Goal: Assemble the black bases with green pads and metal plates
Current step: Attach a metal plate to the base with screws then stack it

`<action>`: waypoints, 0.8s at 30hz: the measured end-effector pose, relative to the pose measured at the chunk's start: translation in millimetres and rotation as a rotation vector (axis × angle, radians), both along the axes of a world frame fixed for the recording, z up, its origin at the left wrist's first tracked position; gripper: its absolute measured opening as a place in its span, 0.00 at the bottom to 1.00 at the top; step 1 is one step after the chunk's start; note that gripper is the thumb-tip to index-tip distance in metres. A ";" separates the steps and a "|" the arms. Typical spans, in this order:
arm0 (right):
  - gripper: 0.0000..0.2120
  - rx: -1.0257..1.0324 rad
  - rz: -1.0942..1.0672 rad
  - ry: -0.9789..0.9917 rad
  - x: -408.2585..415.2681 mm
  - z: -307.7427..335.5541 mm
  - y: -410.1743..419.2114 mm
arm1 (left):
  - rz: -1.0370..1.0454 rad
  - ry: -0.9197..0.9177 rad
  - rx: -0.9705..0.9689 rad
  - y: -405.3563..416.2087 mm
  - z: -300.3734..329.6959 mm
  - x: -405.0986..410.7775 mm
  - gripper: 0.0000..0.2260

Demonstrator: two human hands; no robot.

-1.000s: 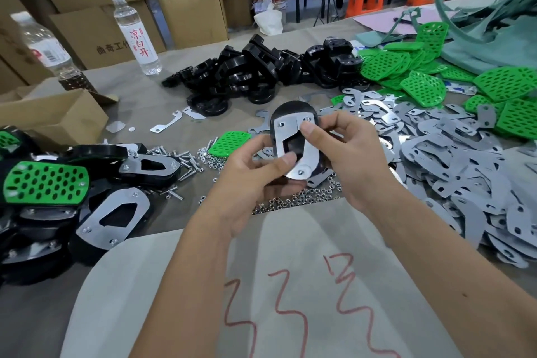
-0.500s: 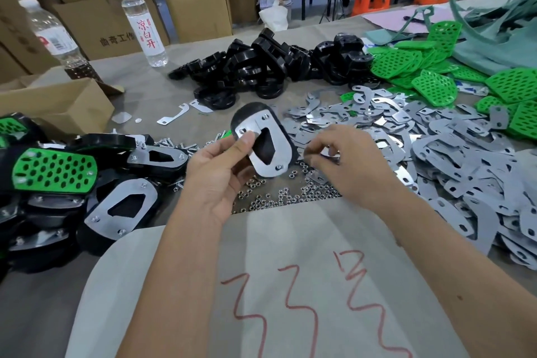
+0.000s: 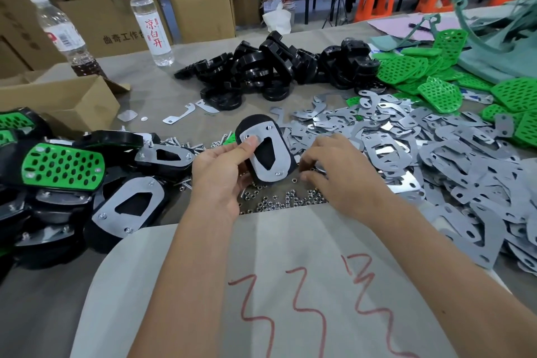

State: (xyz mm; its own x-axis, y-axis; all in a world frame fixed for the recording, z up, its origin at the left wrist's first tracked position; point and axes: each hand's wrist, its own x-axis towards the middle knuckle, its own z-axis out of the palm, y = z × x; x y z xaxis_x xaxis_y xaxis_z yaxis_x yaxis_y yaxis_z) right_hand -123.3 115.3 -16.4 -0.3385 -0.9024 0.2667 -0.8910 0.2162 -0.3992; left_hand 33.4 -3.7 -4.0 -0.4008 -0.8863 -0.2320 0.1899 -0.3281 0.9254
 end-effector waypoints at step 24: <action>0.03 -0.619 0.008 -0.219 4.1 -1.0 -3.3 | -0.171 -0.089 -0.178 29.1 -3.7 -21.5 0.11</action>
State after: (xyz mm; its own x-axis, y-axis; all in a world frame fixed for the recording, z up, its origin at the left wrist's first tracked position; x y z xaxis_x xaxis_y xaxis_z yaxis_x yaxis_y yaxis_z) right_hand -119.2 112.0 -17.4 -0.4380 -0.6067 0.6634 -0.7755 -0.1182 -0.6202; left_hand 11.9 25.4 -7.7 -0.5332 -0.8375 -0.1195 0.0612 -0.1790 0.9819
